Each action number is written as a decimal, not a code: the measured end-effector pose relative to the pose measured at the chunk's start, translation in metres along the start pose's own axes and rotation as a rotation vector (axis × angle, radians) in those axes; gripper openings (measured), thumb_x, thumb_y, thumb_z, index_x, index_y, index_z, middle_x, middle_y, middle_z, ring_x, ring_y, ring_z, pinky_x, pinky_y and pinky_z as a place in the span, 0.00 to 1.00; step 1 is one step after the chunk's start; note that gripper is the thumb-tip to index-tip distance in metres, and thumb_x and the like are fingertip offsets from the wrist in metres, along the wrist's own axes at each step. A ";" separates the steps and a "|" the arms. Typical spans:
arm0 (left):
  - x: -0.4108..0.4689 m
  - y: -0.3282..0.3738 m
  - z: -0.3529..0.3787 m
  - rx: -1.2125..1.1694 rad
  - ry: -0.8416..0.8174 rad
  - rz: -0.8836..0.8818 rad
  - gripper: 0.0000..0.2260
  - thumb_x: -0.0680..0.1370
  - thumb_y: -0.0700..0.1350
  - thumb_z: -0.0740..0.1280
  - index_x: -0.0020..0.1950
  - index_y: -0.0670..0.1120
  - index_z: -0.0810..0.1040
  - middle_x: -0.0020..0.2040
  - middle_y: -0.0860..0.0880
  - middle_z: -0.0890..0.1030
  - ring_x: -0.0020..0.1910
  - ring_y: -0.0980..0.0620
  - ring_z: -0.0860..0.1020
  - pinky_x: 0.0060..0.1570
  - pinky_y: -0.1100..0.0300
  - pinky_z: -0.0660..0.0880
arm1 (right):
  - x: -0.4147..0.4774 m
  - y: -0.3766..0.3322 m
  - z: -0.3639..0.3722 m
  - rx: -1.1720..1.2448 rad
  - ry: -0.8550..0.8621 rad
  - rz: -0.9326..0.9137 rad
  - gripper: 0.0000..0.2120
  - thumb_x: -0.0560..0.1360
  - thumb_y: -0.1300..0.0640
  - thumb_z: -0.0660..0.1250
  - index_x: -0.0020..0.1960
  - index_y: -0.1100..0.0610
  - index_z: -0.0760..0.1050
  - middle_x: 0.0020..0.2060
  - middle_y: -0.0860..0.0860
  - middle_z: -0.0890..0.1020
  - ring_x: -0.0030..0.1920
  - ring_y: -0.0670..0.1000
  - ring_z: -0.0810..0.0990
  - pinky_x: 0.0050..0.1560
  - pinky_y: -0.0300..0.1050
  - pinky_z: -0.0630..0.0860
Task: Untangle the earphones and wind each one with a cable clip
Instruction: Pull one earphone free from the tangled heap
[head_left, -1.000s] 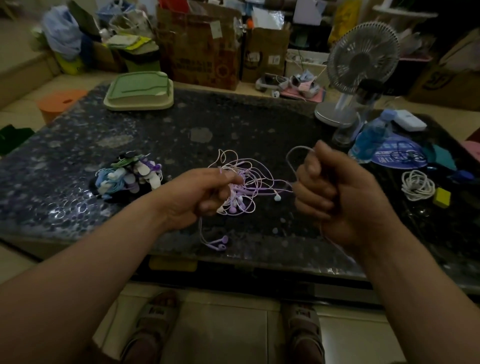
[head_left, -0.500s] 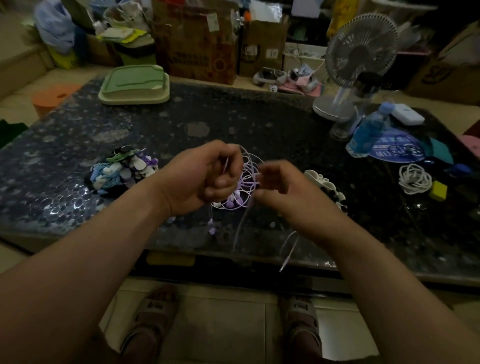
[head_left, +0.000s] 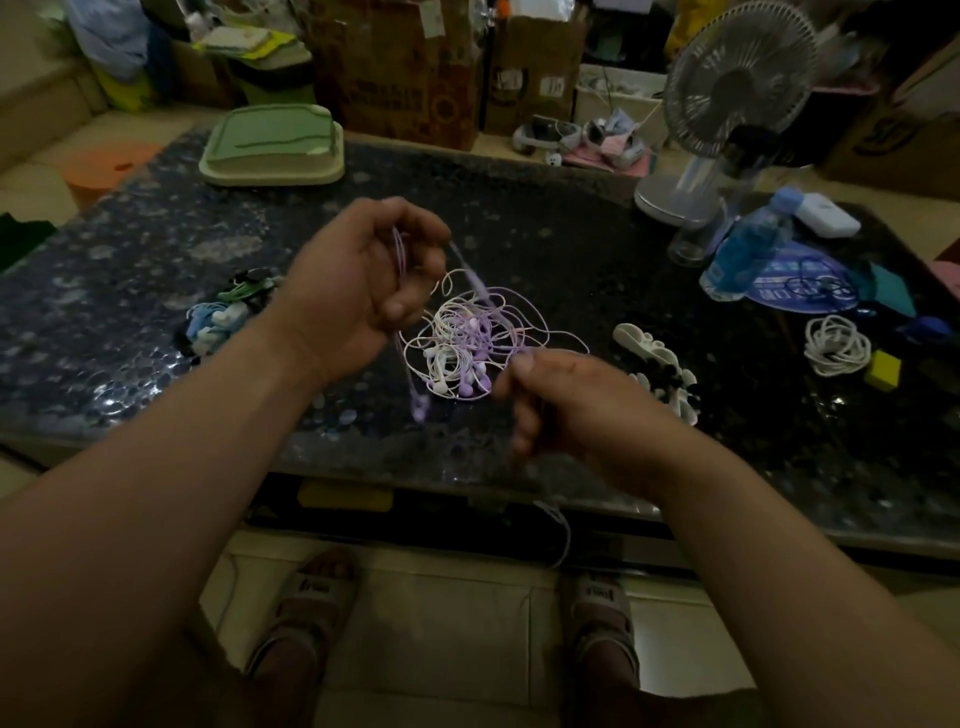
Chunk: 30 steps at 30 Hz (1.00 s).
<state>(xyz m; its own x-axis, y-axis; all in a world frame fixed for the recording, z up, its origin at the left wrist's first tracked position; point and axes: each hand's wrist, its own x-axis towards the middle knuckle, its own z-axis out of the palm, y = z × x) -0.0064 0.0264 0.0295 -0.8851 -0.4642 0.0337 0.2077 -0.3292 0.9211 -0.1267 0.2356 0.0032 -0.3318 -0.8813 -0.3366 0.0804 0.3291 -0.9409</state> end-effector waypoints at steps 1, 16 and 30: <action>-0.001 -0.002 0.000 0.015 0.004 -0.006 0.20 0.86 0.49 0.51 0.46 0.46 0.80 0.38 0.48 0.76 0.24 0.53 0.62 0.34 0.51 0.47 | 0.002 -0.003 -0.001 0.036 0.044 -0.021 0.16 0.87 0.51 0.57 0.52 0.58 0.79 0.31 0.51 0.75 0.33 0.52 0.78 0.41 0.47 0.80; -0.008 -0.042 0.032 0.425 -0.212 -0.234 0.13 0.77 0.41 0.66 0.61 0.40 0.77 0.50 0.44 0.83 0.22 0.54 0.62 0.20 0.65 0.57 | 0.001 -0.034 0.001 0.450 0.108 -0.147 0.16 0.88 0.51 0.55 0.50 0.59 0.76 0.29 0.51 0.66 0.30 0.48 0.68 0.35 0.43 0.71; -0.036 -0.093 0.043 1.071 -0.671 -0.437 0.12 0.88 0.48 0.59 0.58 0.49 0.83 0.32 0.52 0.83 0.31 0.62 0.77 0.41 0.67 0.73 | 0.016 -0.053 -0.038 0.628 0.284 -0.328 0.16 0.88 0.48 0.55 0.51 0.56 0.76 0.28 0.47 0.65 0.27 0.44 0.60 0.26 0.38 0.56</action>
<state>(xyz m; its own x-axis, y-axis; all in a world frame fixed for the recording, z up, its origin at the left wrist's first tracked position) -0.0119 0.1092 -0.0402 -0.8911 0.1061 -0.4413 -0.2964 0.6004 0.7427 -0.1718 0.2168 0.0492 -0.6531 -0.7514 -0.0937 0.4276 -0.2639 -0.8646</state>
